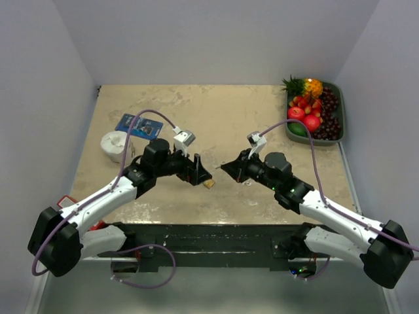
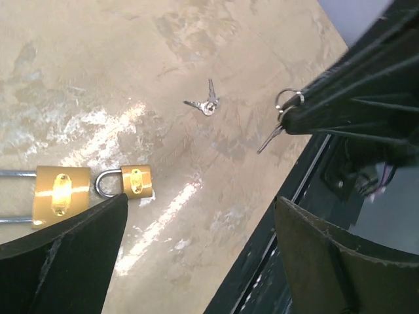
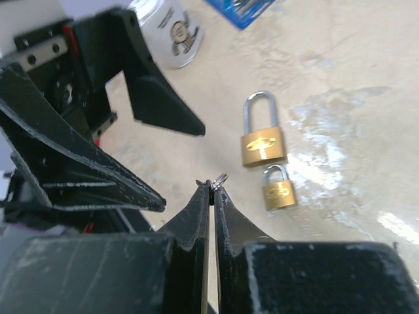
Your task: Unlock with the key
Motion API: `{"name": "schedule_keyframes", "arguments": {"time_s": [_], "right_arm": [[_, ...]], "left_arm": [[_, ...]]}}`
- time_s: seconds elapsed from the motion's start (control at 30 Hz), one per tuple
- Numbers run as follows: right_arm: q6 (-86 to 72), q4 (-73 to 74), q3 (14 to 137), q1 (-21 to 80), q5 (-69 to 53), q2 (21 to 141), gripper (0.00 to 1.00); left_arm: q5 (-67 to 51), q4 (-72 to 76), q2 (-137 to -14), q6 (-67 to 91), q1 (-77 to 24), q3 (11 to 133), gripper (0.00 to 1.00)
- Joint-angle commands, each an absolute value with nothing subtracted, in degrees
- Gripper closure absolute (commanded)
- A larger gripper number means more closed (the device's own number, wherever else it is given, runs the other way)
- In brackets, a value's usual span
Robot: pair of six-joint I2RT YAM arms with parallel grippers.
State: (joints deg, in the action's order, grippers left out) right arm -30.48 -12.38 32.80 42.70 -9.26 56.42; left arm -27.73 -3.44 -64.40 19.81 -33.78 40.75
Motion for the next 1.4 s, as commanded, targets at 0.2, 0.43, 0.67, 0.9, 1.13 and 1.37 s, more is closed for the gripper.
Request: {"name": "schedule_keyframes", "arguments": {"time_s": [0.2,0.43,0.67,0.9,1.13,1.37], "right_arm": [[-30.3,-10.2,32.9,42.5,4.9,50.5,1.00],[-29.1,-9.5,31.9,42.4,9.4,47.2,1.00],[-27.6,-9.4,32.1,42.4,9.8,44.7,1.00],[-26.8,-7.2,31.7,42.5,11.9,40.7,1.00],[-25.8,-5.0,32.1,42.4,12.9,39.3,1.00],[-25.2,-4.0,32.4,42.5,13.8,37.4,1.00]], "left_arm": [[-8.0,13.4,-67.2,51.5,-39.3,30.9,0.06],[-0.2,14.9,-66.7,61.2,-42.0,28.6,0.06],[4.7,14.2,-70.7,71.3,-44.1,28.6,0.06],[14.1,5.2,-73.2,72.9,-49.6,33.7,0.04],[11.4,5.8,-81.1,72.3,-49.7,37.4,0.02],[13.0,3.3,-83.8,70.1,-49.7,40.0,0.01]]}}
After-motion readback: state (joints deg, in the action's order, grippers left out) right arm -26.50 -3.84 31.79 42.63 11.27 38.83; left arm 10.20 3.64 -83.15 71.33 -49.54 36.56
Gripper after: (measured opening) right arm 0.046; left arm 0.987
